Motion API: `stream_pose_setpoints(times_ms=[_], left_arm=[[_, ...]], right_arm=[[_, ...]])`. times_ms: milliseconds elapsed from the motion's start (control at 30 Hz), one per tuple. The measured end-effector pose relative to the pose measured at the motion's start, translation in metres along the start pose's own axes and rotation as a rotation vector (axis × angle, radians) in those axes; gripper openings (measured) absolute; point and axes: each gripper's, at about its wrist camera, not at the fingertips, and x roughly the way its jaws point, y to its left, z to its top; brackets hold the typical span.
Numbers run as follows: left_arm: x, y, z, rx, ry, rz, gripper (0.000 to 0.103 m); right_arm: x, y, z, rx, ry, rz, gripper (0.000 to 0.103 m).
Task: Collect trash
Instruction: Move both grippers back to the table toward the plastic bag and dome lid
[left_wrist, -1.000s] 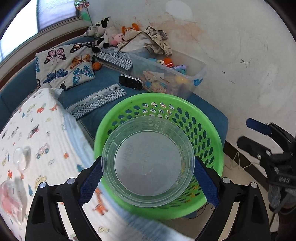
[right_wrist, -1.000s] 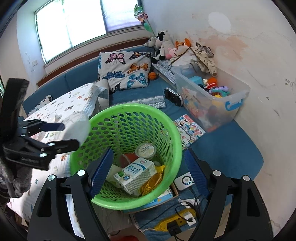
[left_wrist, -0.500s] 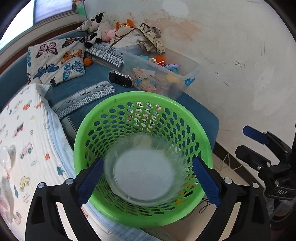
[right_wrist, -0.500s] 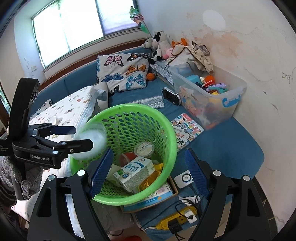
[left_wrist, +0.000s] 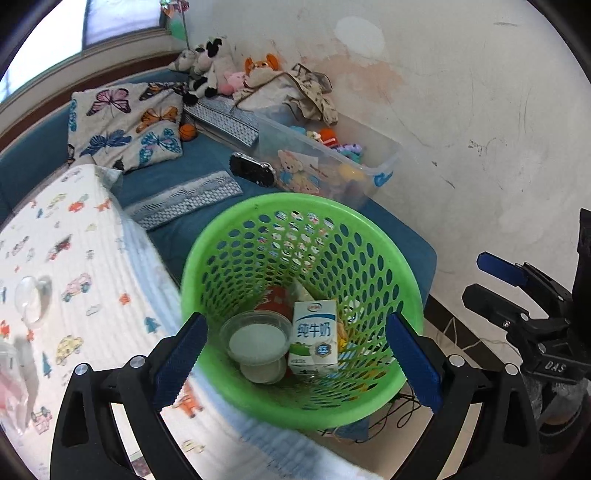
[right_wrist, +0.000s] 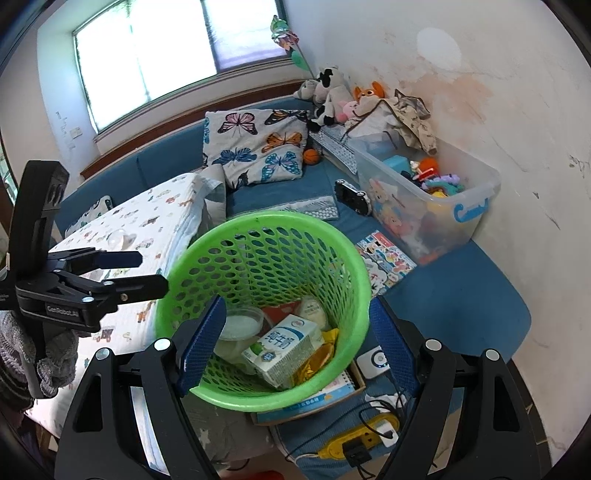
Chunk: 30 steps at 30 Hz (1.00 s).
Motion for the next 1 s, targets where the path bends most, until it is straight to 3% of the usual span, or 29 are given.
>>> stream_pose_setpoints(times_ms=[233, 467, 1000], left_arm=[[-0.028, 0.024, -0.018, -0.040, -0.036, 0.049, 0.094], [-0.057, 0.058, -0.046, -0.090, -0.070, 0.153, 0.094], [-0.131, 0.178, -0.103, -0.276, -0.134, 0.413, 0.094]], right_arm=[[0.005, 0.023, 0.002, -0.032, 0.006, 0.038, 0.081], [0.013, 0.059, 0.010, -0.096, 0.018, 0.090, 0.083], [0.052, 0.164, 0.024, -0.239, 0.061, 0.236, 0.083]])
